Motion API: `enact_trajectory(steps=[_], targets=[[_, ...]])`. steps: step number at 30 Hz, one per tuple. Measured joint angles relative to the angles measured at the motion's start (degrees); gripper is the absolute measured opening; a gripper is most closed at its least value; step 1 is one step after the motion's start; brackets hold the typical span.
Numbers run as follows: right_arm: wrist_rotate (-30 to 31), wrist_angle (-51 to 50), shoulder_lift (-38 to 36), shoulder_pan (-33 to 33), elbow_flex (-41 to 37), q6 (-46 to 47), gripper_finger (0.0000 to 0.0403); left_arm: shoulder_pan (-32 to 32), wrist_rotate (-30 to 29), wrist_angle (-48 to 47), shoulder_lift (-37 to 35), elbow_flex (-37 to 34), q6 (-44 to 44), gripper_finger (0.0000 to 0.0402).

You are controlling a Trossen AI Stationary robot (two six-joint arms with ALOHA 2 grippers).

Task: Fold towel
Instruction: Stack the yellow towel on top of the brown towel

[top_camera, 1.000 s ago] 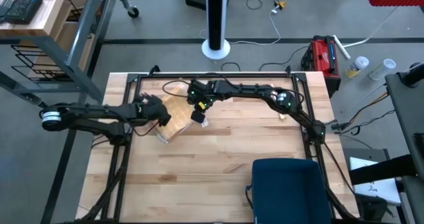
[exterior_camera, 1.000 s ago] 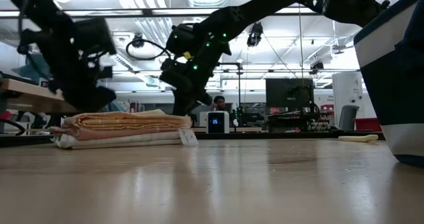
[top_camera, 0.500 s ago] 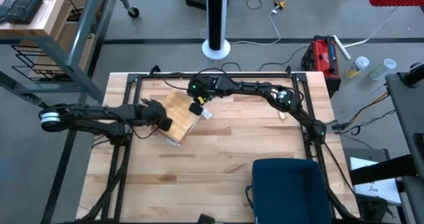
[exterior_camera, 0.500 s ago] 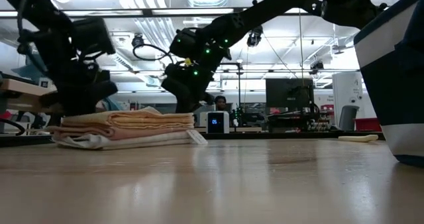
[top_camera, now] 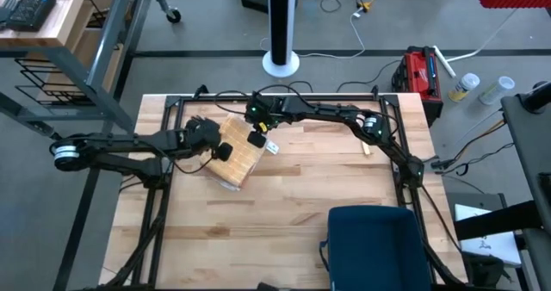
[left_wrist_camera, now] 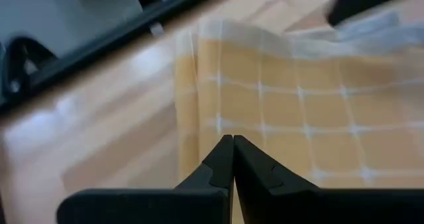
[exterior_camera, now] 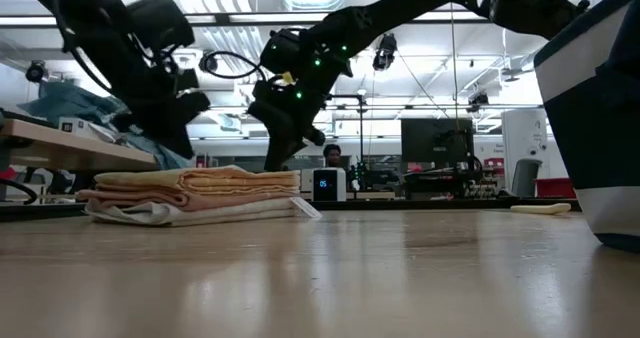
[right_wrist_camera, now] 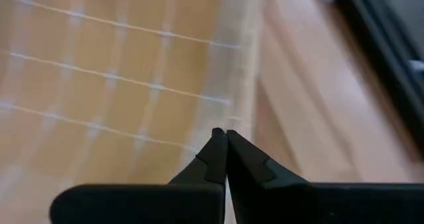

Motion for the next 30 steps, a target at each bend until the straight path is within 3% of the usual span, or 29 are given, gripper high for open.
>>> enact_trajectory(steps=[5, 13, 19, 25, 30], targets=[[-9.56, 0.72, 0.1, 2.32, -1.27, 0.2, 0.0, 3.86, -0.35, 10.26, 4.2, -2.01, 9.63, 0.0001], [-9.79, 1.51, 0.35, 5.11, -4.19, 1.13, 0.0, 11.32, -0.61, 20.59, 13.75, -3.35, 17.12, 0.0001], [-8.23, 3.46, 0.35, 5.25, -7.74, 2.2, 0.0, 14.37, -2.13, 18.97, 19.43, -3.19, 13.9, 0.0001], [-5.02, 6.92, 0.14, 3.97, -10.43, 2.06, 0.0, 14.13, -1.59, 11.29, 18.44, -2.74, 8.84, 0.0001], [-4.97, 7.01, 0.17, 3.03, -9.16, 0.8, 0.0, 13.81, 5.92, 3.45, 13.49, -2.6, 3.03, 0.0001]])
